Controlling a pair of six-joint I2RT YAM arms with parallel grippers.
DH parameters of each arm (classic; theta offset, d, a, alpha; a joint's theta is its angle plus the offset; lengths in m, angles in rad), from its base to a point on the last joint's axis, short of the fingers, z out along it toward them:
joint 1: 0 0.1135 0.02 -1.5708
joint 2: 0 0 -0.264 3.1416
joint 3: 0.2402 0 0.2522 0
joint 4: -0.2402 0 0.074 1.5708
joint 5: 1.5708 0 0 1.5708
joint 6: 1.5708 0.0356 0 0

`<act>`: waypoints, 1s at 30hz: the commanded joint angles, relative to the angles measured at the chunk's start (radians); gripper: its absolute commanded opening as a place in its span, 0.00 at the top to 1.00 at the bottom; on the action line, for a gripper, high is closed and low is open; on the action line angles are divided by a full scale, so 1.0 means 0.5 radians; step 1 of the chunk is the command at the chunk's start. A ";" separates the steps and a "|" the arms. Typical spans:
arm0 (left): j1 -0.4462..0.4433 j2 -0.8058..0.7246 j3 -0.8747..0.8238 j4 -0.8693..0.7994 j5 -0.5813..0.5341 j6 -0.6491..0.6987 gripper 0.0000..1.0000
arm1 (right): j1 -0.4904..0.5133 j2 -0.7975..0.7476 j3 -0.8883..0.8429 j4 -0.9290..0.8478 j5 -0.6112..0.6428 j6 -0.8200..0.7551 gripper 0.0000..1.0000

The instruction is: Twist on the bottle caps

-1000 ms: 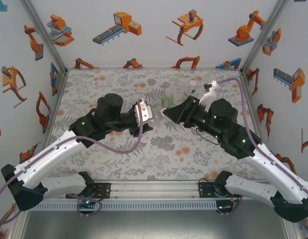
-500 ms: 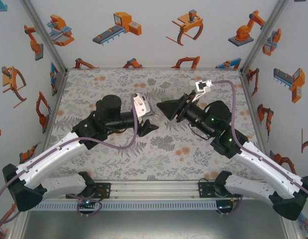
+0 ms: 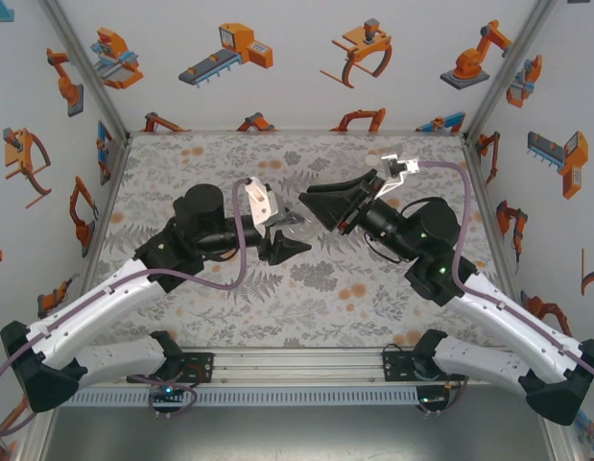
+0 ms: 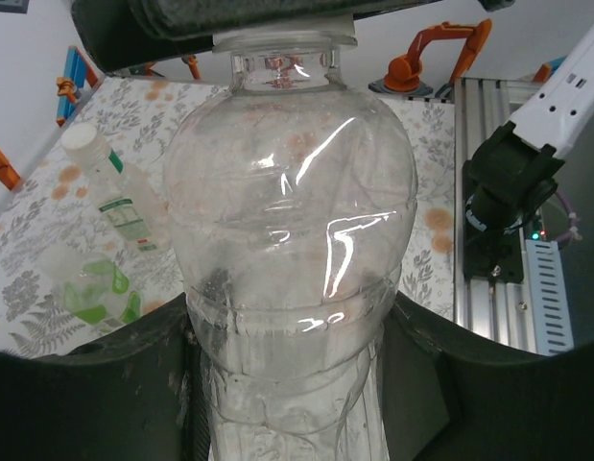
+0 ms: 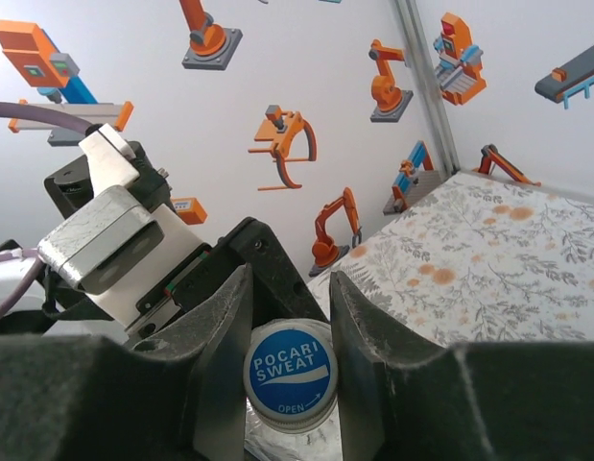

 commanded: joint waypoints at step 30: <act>-0.166 0.199 0.118 0.065 -0.961 0.190 0.43 | 0.050 0.468 0.756 -1.337 1.290 0.896 1.00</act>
